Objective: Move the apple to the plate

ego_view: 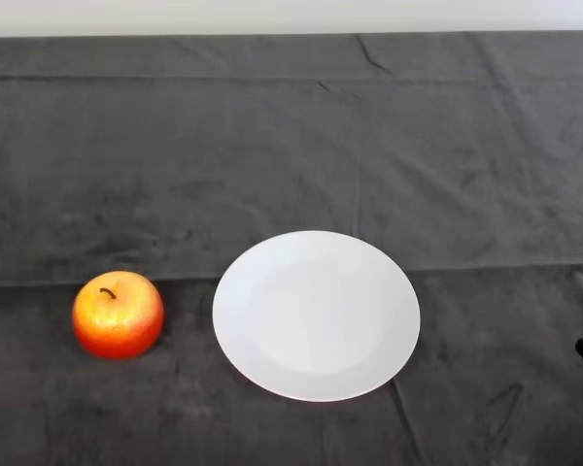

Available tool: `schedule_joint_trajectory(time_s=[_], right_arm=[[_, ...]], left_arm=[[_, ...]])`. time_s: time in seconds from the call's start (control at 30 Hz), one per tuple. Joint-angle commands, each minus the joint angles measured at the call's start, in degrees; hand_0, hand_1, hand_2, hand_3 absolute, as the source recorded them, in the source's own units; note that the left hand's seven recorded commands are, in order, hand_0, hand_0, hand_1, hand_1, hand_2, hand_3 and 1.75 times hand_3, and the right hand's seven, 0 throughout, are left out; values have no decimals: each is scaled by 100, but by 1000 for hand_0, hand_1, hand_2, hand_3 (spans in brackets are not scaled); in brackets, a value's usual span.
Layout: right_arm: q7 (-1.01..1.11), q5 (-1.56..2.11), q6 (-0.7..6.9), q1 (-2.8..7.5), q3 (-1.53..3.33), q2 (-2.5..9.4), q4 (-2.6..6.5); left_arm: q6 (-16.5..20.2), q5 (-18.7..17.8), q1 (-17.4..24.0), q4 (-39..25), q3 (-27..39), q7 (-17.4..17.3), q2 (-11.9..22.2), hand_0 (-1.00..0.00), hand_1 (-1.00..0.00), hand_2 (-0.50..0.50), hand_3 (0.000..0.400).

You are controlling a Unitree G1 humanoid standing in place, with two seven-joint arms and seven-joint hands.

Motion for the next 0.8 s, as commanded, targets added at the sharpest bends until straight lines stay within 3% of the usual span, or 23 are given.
schedule_joint_trajectory(time_s=[0.03,0.27,0.5,0.63,0.8], right_arm=[[54,144,186,17,21,113,265],[71,117,203,20,-9,132,259],[94,83,224,23,-46,156,250],[105,67,235,24,-64,167,246],[115,53,245,25,-78,175,243]], left_arm=[[178,-30,132,-495,-192,-165,154,0,0,0,0],[788,-216,875,-2035,-273,-724,107,0,0,0,0],[1127,-434,1748,-3397,-334,-1345,150,0,0,0,0],[1222,-519,1905,-3714,-419,-1729,221,0,0,0,0],[1217,-515,1726,-3594,-578,-2096,258,0,0,0,0]])
